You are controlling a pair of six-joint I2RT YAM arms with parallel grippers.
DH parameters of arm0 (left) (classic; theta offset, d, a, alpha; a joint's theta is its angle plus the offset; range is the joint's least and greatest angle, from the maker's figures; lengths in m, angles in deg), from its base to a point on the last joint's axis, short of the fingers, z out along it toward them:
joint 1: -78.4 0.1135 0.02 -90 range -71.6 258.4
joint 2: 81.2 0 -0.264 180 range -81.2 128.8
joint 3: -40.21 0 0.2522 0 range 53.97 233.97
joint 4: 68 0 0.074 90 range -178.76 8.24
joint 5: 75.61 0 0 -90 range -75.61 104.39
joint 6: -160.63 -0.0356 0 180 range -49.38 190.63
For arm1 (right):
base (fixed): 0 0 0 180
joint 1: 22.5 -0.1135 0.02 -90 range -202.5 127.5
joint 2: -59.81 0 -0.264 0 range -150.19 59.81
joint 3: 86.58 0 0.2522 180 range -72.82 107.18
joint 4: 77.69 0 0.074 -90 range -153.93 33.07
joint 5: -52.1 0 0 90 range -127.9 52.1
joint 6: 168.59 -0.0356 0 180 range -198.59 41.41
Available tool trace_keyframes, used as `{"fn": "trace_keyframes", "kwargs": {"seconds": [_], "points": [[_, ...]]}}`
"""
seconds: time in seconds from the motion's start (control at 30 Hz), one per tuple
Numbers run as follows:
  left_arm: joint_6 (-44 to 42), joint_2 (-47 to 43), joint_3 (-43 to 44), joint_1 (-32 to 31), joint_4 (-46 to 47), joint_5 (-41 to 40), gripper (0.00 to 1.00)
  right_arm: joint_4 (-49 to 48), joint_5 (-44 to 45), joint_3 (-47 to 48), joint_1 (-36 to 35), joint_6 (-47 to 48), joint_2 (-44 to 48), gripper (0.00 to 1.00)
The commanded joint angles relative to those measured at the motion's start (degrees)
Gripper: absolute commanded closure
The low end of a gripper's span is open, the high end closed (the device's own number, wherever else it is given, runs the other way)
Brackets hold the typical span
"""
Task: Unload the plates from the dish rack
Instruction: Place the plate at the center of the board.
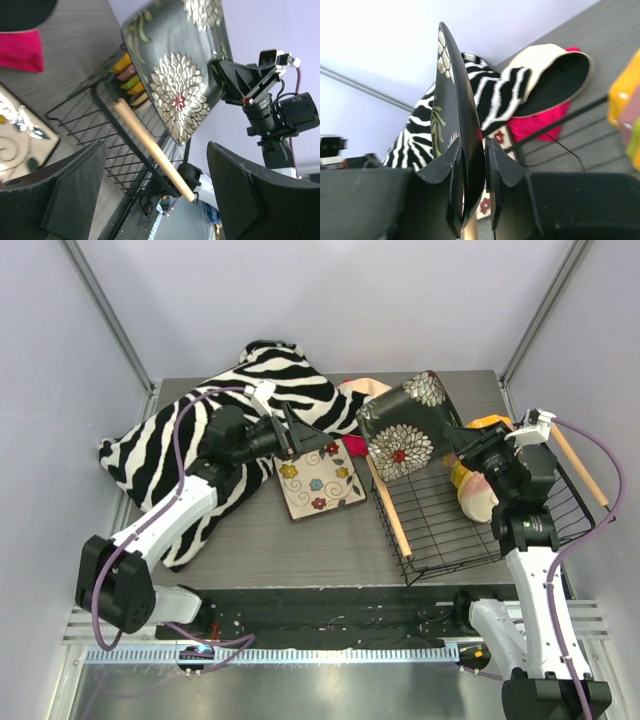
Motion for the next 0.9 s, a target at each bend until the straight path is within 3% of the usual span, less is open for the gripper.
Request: {"fn": "trace_keyframes", "kwargs": {"seconds": [0.0,0.17,0.37,0.47,0.5,0.57,0.6,0.7,0.87], "points": [[3.6,4.7,2.2,-4.8,8.7,-2.3,0.14,-23.6,1.8,0.5,-3.8,-7.8,1.9,0.99],[3.6,8.0,4.5,-8.5,8.9,-4.5,0.14,-29.4,7.8,-2.3,-12.8,-8.3,0.9,0.99],[4.6,9.2,4.2,-9.2,10.7,-7.0,0.2,-32.9,9.7,-4.1,-17.9,-9.2,-1.8,0.99],[4.8,8.3,3.7,-9.2,11.9,-8.5,0.34,-34.4,11.1,-6.2,-19.4,-9.7,-2.2,0.99],[4.8,8.2,3.7,-9.2,11.9,-8.7,0.47,-34.8,11.6,-6.8,-20.6,-9.7,-2.3,0.99],[5.1,7.9,3.4,-9.2,11.9,-8.8,0.6,-35.2,12.7,-8.3,-21.6,-9.0,-2.1,0.99],[5.1,7.8,3.2,-9.2,12.1,-9.5,0.75,-35.2,14.1,-8.6,-22.4,-8.0,-1.8,0.99],[5.6,6.8,1.5,-9.2,12.8,-11.8,0.97,-34.6,16.9,-9.9,-23.1,-7.3,-1.2,0.99],[6.2,6.8,1.0,-9.2,13.9,-12.1,1.0,-32.9,17.8,-10.8,-24.3,-6.6,-1.3,0.99]]}}
